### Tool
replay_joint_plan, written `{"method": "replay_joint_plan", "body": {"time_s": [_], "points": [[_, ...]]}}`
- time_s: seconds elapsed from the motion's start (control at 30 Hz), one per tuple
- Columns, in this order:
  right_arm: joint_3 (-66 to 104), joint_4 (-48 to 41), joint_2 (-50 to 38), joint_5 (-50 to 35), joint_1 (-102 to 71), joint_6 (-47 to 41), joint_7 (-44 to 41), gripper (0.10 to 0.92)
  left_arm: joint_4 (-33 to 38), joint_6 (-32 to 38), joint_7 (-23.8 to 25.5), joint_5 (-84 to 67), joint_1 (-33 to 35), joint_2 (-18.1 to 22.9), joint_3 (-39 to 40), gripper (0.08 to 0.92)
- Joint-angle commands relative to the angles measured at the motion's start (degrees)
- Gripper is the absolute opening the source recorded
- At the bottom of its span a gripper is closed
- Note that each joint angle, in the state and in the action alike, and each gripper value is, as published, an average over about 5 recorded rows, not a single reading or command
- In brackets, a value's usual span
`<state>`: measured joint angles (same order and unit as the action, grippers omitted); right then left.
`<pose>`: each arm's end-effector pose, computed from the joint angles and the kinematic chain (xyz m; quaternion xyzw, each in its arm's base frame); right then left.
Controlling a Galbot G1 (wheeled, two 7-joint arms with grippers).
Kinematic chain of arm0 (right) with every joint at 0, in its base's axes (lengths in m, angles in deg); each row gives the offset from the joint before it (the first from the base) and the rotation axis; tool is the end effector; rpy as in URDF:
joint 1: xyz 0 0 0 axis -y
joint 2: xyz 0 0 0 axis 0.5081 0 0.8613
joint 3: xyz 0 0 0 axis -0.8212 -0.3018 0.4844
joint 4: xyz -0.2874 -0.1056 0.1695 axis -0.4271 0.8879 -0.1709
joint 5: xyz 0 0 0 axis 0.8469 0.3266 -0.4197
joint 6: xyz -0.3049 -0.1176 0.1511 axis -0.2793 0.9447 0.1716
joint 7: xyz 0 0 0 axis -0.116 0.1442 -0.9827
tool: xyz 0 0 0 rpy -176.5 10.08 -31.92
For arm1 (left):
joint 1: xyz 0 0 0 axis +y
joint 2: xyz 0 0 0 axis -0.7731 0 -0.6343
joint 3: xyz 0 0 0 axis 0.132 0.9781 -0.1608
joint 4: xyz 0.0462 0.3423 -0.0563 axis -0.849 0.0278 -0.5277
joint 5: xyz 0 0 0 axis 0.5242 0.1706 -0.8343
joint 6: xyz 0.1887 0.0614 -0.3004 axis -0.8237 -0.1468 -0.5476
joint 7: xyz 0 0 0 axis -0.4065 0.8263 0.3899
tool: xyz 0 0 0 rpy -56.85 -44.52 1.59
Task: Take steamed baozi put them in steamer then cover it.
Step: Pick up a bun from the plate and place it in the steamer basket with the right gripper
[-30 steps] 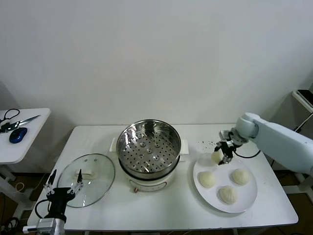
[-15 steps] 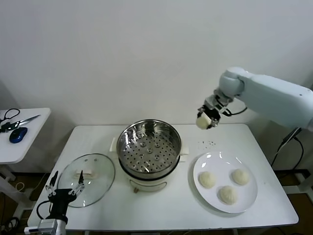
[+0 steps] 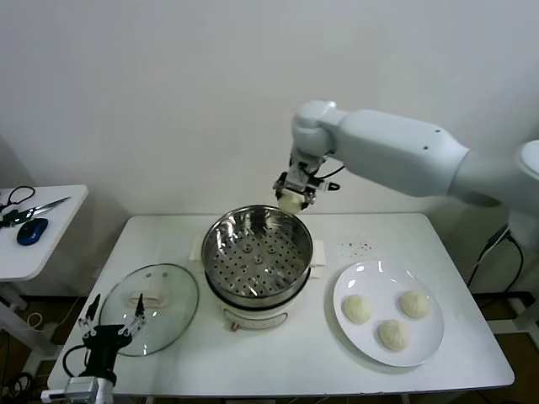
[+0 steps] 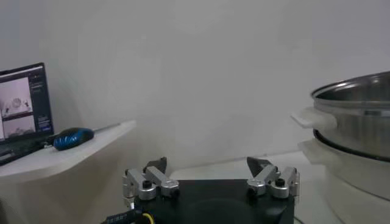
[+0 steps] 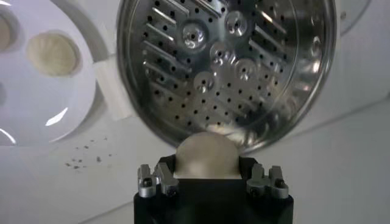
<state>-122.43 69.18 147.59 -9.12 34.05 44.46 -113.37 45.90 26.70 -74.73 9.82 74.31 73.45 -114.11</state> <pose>0.5704 0.1807 -0.0277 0.5951 -0.1276 0.7930 0.0266 0.1469 0.1087 -0.3399 0.0836 -0.9893 -0.1033 0.0605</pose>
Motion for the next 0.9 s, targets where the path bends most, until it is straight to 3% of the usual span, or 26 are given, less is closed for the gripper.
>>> {"method": "replay_joint_plan", "body": {"time_s": [0.03,0.47,0.73,0.9], "points": [[2.1,-1.6,6.8,8.1,-5.7,4.5,0.1,0.670,0.1,-0.5,0.0,0.1,-0.3,0.4,0.3,0.823],[5.4,-9.3,9.7,19.4,-12.6,9.1,2.0,0.673,-0.2,-0.3,0.0,0.2,0.1,0.5,0.2,0.823],[5.8,-11.4,10.2,19.1,-13.2,9.3,2.5,0.689,-0.2,-0.5,-0.3,0.4,0.1,0.4,0.3,0.823],[4.8,-11.3,9.8,15.6,-12.6,8.1,2.2,0.777,-0.1,-0.7,-0.4,0.4,0.2,0.5,0.3,0.823]]}}
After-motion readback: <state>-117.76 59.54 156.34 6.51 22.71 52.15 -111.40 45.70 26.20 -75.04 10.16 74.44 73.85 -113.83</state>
